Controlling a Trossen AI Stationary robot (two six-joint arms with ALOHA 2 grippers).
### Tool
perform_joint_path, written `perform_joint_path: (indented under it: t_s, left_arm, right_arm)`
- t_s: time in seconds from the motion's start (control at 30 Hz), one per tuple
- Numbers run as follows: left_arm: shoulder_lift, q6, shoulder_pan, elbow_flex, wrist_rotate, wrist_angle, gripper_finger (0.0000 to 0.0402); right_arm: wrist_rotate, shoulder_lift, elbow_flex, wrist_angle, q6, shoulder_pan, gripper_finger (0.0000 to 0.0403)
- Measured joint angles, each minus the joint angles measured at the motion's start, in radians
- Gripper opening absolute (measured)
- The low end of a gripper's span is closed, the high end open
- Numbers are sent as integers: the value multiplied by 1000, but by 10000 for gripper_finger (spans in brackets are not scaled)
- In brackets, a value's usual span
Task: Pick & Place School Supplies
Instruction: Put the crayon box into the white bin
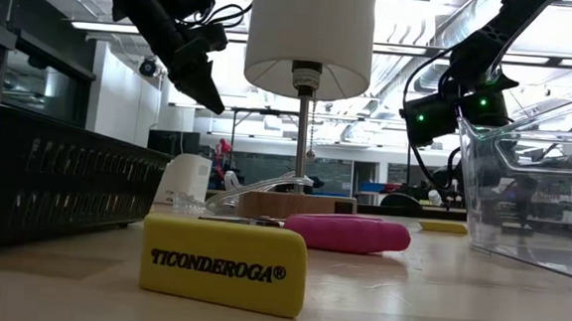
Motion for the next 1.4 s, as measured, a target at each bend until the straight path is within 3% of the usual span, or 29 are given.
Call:
perform_joint_path:
  t_s: [0.53, 0.8, 1.2, 1.4]
  left_arm:
    - [0, 0, 0, 0, 0, 0, 133]
    - [0, 0, 0, 0, 0, 0, 133]
    - [0, 0, 0, 0, 0, 0, 133]
    - [0, 0, 0, 0, 0, 0, 133]
  right_arm:
    - [32, 0, 0, -7, 80, 67, 188]
    - [164, 0, 0, -14, 110, 111, 208]
    - [149, 0, 0, -142, 217, 158, 213]
    - [74, 0, 0, -137, 221, 147, 214]
